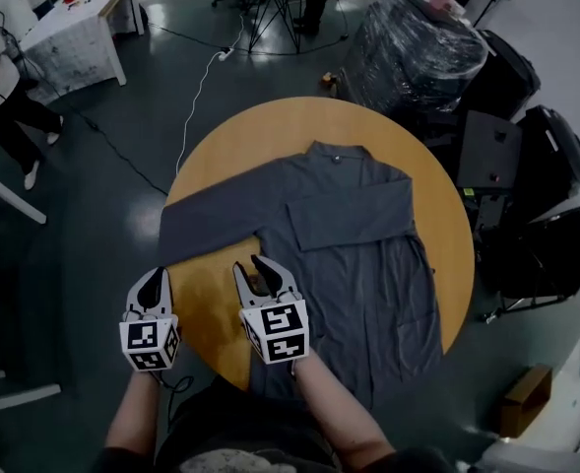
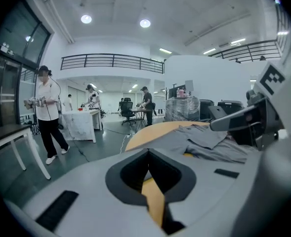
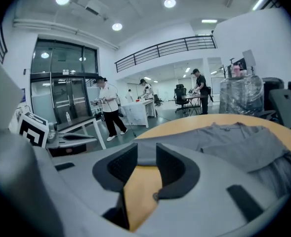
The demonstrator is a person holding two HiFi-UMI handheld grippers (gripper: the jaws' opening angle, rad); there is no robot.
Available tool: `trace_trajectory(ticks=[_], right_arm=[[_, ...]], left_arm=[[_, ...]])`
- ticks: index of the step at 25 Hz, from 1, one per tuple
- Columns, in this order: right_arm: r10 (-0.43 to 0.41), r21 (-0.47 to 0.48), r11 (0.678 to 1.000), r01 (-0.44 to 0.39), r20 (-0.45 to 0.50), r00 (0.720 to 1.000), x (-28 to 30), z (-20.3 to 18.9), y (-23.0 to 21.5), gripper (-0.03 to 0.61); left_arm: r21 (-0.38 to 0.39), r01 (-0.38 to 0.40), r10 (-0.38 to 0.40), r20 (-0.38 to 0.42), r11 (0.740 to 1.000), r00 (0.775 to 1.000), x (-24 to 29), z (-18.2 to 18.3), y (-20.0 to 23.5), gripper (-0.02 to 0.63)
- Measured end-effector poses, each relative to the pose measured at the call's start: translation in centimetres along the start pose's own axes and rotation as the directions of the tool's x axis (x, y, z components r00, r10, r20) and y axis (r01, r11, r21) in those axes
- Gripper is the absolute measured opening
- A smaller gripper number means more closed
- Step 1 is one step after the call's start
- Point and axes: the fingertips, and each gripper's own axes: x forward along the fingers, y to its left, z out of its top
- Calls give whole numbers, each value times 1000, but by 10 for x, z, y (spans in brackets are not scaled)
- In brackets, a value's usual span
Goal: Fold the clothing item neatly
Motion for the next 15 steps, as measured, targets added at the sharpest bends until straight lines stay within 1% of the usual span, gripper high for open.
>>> trace_trajectory(ticks=[2,4,6,8,11,15], right_arm=[[-11,36,999,10,17,1000,-27,-6,-8,104],[-26,73,997,24,20,999,-55,-21,-15,104],[-46,107,993,45,8,999,-79,-41,-23,104],[-50,133,990,52,-16,999,-98,-63,-24,104],[-27,120,992,32,-41,999,-107,-85,-12,104],[35,84,996,-33,-30,999,-101,-83,20,104]], left_arm=[[13,-22,22,0,1000,1000,-19,-2,-9,8],[26,-33,33,-11,999,999,-33,-10,-19,9],[38,-33,34,-25,999,999,-39,-16,-30,9],[50,-23,24,-30,998,999,-45,-20,-44,8],[80,10,-8,-18,997,1000,-47,-18,-65,8],[95,41,-41,3,995,999,-49,-11,-79,8]])
